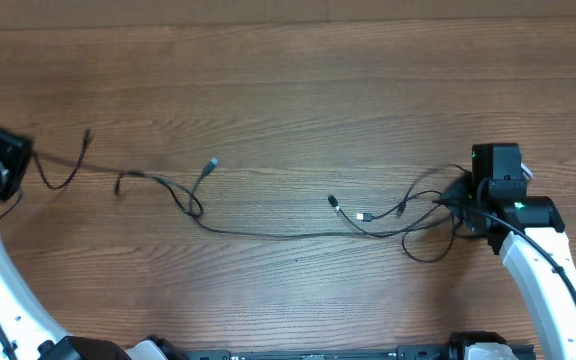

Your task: Untangle cables

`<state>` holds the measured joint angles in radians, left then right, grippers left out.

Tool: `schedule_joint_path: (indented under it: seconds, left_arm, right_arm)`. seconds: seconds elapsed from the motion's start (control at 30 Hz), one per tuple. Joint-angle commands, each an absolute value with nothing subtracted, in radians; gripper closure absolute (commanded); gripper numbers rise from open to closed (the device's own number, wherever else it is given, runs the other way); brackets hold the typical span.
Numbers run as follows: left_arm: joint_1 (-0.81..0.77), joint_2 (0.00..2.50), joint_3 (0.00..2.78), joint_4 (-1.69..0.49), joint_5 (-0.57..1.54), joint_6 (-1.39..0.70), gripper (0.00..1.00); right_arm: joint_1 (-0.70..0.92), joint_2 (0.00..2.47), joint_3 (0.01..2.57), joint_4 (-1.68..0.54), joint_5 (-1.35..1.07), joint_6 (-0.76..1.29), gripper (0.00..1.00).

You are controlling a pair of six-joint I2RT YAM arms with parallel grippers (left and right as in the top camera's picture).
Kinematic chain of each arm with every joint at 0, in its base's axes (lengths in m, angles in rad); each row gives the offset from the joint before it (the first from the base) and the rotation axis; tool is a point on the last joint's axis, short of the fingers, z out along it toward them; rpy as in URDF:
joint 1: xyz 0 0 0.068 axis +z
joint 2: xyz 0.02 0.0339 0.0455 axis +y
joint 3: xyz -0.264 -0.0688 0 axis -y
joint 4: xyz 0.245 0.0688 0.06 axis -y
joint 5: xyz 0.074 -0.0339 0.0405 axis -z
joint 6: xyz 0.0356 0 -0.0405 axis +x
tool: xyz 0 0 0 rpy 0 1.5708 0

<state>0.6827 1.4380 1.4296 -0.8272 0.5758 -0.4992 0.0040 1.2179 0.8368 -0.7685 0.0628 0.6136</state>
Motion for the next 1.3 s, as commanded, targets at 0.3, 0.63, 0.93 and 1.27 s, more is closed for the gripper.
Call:
schedule_joint_path:
  seconds: [0.3,0.63,0.93,1.27]
  left_arm:
    - [0.091,1.419,1.443,-0.630,1.225,-0.123,0.95]
    - [-0.069,1.419,1.443,-0.639,1.231,-0.030,0.96]
    - [-0.212,1.419,1.443,-0.575,1.265,-0.084,0.96]
    - [-0.319,1.419,1.443,-0.469,1.277,-0.165,0.96]
  right_arm:
    - [0.006,1.218,0.854,-0.652,-0.649,0.147,0.15]
    - [0.006,1.222,0.854,-0.663,-0.699,0.147,0.08]
    - [0.128,1.259,0.854,-0.572,-0.895,0.178,0.18]
    - [0.163,1.266,0.854,-0.479,-0.900,0.339,0.33]
